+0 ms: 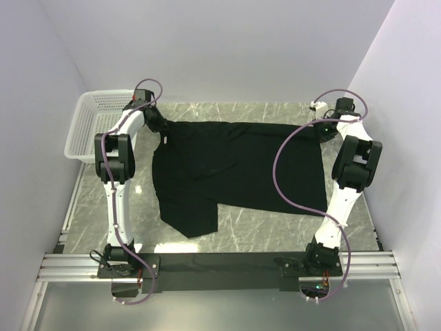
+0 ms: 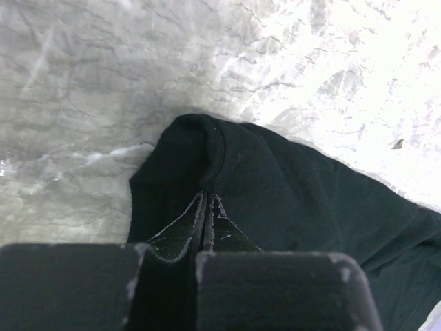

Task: Fold and stack the t-shirts
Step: Fold the tshirt

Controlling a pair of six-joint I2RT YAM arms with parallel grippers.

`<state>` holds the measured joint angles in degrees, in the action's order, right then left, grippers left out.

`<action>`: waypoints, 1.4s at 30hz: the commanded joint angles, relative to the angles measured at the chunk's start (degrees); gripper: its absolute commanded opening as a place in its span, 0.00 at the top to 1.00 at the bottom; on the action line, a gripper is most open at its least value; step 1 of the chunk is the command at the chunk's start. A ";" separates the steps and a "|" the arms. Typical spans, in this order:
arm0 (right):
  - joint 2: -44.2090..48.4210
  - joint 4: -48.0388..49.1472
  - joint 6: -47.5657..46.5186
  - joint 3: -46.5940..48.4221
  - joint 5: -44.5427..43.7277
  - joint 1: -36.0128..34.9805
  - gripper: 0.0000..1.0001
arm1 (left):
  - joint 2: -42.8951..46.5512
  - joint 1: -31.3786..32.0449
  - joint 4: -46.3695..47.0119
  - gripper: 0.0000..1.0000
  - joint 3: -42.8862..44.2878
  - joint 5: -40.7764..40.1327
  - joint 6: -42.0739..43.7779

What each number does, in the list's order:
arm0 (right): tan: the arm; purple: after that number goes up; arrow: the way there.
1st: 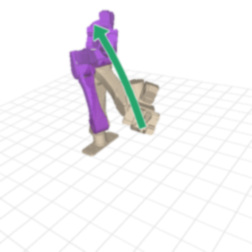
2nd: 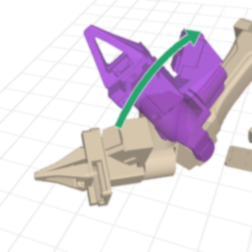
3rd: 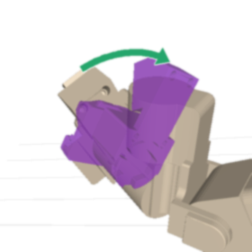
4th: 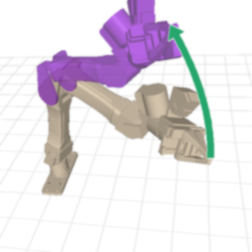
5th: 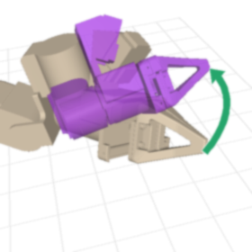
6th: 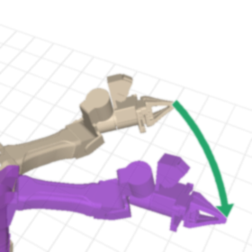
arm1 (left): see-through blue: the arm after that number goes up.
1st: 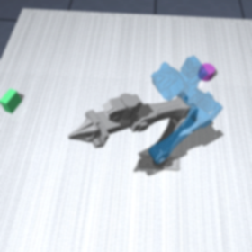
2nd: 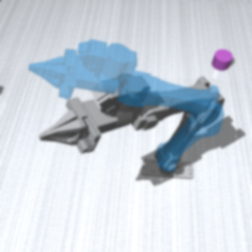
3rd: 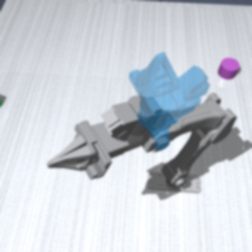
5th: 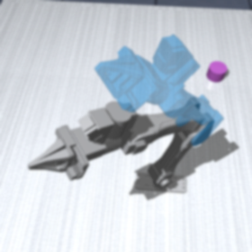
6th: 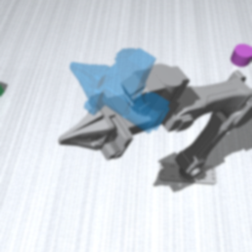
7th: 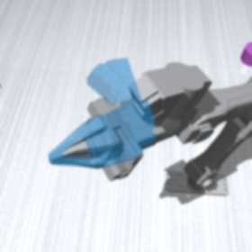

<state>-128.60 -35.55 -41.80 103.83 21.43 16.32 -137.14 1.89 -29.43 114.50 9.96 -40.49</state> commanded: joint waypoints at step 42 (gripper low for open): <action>12.05 6.46 -11.02 -12.24 11.60 7.76 0.62 | -0.32 -4.44 0.95 0.86 6.35 1.56 -0.73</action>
<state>-120.70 -28.77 -50.94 92.18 28.64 22.37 -138.41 -0.03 -31.92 118.24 12.47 -40.38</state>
